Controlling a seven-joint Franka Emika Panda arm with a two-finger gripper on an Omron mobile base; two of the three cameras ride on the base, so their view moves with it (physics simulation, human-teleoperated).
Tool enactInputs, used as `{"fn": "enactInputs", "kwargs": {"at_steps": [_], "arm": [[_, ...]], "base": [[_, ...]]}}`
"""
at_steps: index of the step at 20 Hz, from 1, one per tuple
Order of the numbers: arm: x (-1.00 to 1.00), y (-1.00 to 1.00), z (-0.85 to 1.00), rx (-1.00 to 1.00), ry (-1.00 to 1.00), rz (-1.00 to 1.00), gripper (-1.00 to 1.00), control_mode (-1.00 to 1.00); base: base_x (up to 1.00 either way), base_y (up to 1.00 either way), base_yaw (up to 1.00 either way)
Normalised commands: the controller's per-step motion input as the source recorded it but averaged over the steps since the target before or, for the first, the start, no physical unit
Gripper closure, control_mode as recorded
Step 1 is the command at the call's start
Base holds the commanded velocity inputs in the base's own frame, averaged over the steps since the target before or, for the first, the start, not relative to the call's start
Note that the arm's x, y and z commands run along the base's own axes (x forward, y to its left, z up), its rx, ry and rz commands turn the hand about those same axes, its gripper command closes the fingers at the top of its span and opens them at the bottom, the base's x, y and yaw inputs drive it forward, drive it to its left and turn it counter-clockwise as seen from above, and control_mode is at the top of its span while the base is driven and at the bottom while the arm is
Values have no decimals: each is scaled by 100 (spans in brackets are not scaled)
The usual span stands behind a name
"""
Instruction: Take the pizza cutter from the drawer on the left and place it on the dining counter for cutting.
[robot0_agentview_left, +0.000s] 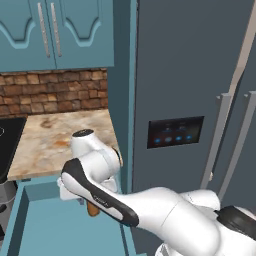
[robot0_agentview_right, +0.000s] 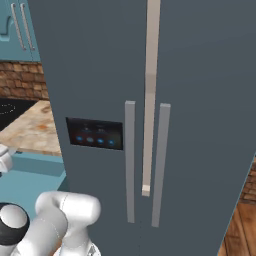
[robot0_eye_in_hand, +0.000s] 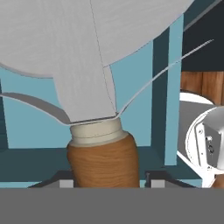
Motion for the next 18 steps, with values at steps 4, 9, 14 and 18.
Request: {"fn": "enactInputs", "kwargs": {"at_steps": [4, 9, 14, 18], "arm": [[-32, -30, 59, 0, 0, 0, 100, -100], [-13, -43, 32, 0, -1, 0, 100, -100], [0, -40, 19, 0, -2, -1, 100, -100], [-1, -31, 19, 0, -1, 0, 100, -100]], "base": [[0, 0, 0], [0, 0, 0], [0, 0, 0], [0, 0, 0]]}}
